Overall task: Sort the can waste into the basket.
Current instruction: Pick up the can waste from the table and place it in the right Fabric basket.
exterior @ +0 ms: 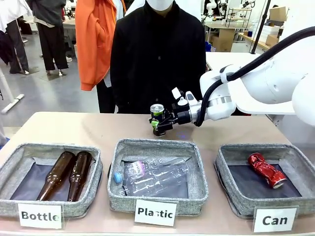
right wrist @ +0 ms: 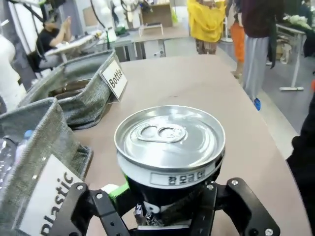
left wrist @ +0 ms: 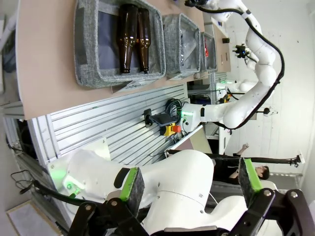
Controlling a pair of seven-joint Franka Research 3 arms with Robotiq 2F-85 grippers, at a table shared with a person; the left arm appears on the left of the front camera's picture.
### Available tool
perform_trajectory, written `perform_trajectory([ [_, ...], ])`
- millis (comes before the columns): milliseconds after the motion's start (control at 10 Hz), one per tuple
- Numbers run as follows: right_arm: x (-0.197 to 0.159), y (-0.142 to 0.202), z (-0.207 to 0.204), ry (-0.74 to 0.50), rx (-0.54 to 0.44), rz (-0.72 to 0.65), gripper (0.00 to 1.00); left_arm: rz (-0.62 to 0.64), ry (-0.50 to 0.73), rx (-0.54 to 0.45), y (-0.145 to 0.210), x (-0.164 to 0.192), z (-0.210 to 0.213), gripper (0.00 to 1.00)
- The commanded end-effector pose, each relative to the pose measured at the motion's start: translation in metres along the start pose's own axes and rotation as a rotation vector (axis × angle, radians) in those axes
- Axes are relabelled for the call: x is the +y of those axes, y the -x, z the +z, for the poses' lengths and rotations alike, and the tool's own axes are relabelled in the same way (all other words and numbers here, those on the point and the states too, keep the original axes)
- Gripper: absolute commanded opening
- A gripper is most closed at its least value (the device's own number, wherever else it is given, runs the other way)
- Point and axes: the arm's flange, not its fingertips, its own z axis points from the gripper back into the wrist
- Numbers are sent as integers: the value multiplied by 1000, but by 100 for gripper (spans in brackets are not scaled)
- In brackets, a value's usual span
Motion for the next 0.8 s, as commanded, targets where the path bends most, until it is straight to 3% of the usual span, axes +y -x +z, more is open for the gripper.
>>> perform_trajectory([
  [0,55,-59,53,-10,99,27,0,-4,-2,10,4,-1,1,100],
  [200,109,-114,107,-43,237,-47,0,-4,-2,10,4,-1,1,100],
  [400,158,-135,142,-50,379,-157,0,-4,-2,10,4,-1,1,100],
  [700,226,-132,187,-77,784,-318,0,-4,-2,10,4,-1,1,100],
])
